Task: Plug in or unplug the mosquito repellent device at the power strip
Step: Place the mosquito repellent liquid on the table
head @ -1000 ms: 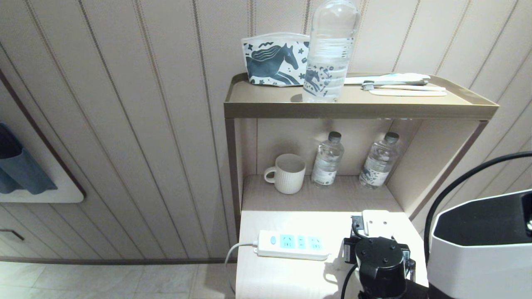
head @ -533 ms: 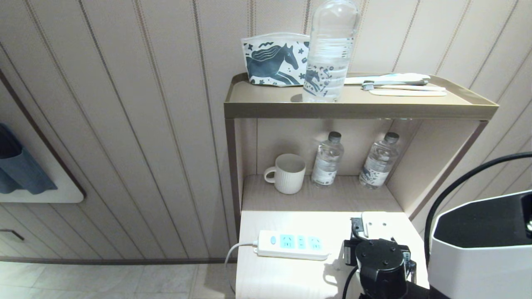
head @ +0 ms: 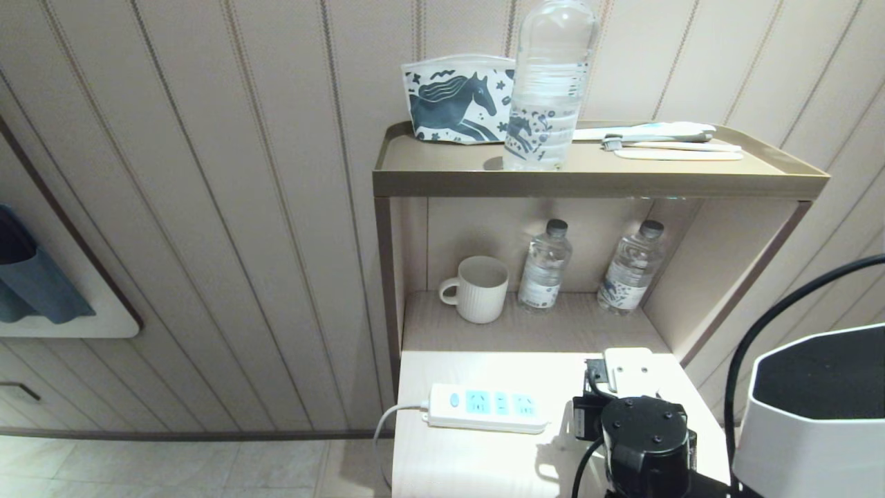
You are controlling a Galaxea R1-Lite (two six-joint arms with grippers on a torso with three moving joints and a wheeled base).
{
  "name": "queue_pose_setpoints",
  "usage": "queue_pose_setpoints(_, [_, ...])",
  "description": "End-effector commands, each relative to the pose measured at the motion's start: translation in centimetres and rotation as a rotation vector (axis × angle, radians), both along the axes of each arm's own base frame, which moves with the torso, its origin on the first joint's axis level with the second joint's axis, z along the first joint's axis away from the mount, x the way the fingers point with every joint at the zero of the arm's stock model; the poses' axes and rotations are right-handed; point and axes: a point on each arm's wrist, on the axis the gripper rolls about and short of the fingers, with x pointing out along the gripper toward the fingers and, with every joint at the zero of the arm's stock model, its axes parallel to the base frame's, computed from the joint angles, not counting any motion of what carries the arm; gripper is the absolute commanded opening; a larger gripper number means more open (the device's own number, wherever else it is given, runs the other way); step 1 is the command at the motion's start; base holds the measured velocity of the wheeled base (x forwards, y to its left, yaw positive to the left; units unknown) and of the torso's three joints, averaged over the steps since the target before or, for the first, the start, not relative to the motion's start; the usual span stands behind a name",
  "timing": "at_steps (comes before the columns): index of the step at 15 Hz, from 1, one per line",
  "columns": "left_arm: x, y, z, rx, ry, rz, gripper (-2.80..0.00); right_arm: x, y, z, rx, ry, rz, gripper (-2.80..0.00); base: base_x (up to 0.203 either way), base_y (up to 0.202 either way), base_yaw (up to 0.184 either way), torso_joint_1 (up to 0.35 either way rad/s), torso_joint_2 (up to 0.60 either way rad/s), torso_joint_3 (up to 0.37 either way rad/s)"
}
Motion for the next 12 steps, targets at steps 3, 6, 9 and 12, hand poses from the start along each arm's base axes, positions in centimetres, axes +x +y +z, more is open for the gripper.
queue_pose_setpoints(3, [0.0,0.0,0.0,0.001,0.001,0.003,-2.80,-0.4,-0.4,1.0,0.038,-0.040,0.006,-2.80,0.000,0.000,0.000,0.000,0.00,0.000])
queue_pose_setpoints(6, [0.0,0.0,0.0,0.001,0.001,0.003,-2.80,-0.6,-0.6,1.6,0.045,-0.051,0.006,-2.80,0.000,0.000,0.000,0.000,0.00,0.000])
queue_pose_setpoints(9, [0.0,0.0,0.0,0.001,0.001,0.003,-2.80,-0.7,-0.8,2.2,0.058,-0.068,0.004,-2.80,0.000,0.000,0.000,0.000,0.00,0.000])
queue_pose_setpoints(12, [0.0,0.0,0.0,0.001,0.001,0.003,-2.80,-1.0,-0.9,3.0,0.067,-0.086,0.010,-2.80,0.000,0.000,0.000,-0.073,0.16,0.084])
